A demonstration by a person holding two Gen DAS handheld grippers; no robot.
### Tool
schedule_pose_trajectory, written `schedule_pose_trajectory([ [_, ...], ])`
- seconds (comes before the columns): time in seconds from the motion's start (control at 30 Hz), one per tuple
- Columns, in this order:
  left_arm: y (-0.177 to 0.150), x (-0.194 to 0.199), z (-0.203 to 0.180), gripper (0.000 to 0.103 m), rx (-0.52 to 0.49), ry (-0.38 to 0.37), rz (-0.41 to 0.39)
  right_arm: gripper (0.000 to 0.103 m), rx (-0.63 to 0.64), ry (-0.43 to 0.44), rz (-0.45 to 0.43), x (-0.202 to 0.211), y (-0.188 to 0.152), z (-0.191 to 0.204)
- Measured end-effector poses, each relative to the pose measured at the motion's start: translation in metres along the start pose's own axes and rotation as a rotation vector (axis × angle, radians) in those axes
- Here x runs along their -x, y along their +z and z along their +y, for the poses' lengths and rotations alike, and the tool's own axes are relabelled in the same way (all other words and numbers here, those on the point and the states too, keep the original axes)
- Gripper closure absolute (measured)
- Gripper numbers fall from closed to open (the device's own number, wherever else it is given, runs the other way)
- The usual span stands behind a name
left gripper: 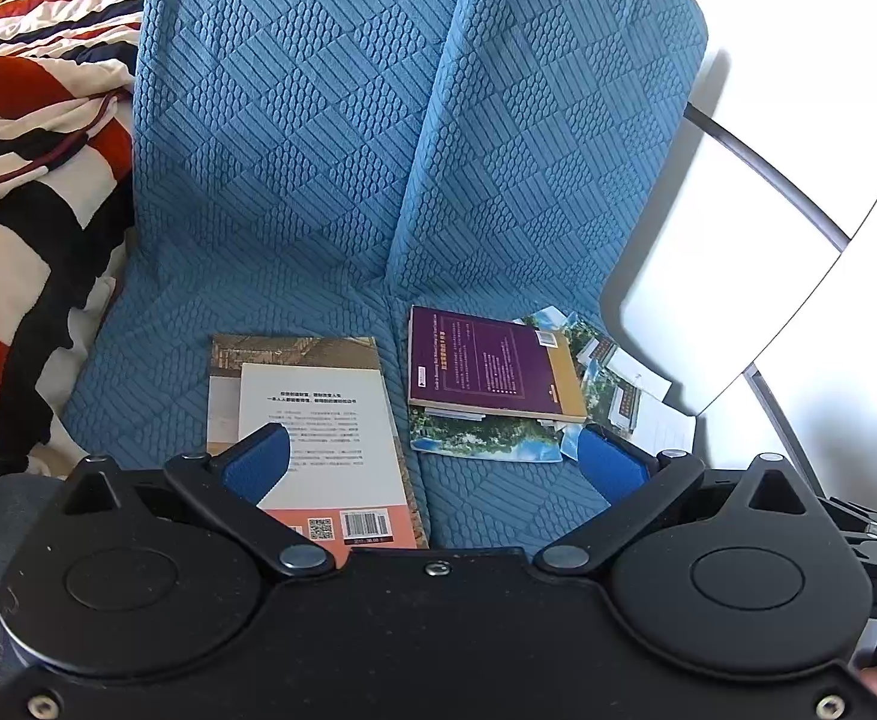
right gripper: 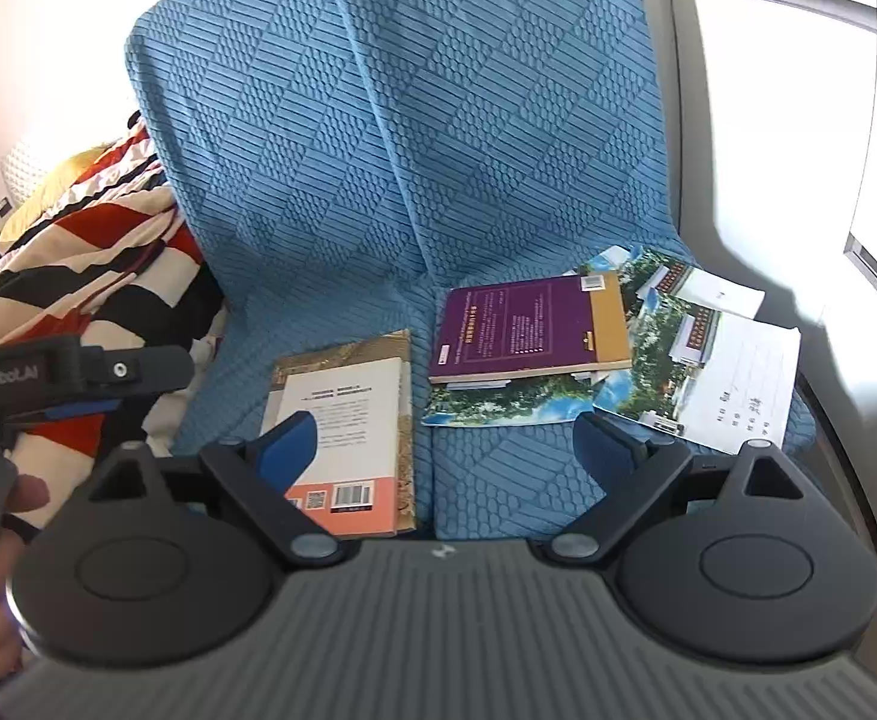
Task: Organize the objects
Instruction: 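Move both tools toward the purple paperback on the photo booklet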
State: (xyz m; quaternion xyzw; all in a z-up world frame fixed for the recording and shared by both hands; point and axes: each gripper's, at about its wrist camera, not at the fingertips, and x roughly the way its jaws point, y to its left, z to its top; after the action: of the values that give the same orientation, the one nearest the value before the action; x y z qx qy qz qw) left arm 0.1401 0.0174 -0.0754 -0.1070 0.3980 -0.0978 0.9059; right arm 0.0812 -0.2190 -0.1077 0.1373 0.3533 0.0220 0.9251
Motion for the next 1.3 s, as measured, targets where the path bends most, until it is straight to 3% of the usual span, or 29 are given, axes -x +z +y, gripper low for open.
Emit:
schedule_pose_trajectory([
  [0.83, -0.024, -0.051, -0.038, 0.001, -0.07, -0.02, -0.05, 0.009, -0.062, -0.071, -0.048, -0.023, -0.025, -0.058],
  [1.0, -0.026, -0.067, -0.035, 0.001, -0.023, -0.037, -0.037, 0.009, -0.057, -0.083, -0.054, -0.034, -0.028, -0.069],
  [1.2, -0.028, -0.089, -0.038, 0.001, -0.035, -0.007, -0.034, 0.009, -0.047, -0.092, -0.062, -0.052, -0.03, -0.078],
  [1.3, -0.026, -0.103, -0.038, 0.001, -0.029, -0.028, -0.023, 0.009, -0.044, -0.106, -0.069, -0.064, -0.031, -0.08],
])
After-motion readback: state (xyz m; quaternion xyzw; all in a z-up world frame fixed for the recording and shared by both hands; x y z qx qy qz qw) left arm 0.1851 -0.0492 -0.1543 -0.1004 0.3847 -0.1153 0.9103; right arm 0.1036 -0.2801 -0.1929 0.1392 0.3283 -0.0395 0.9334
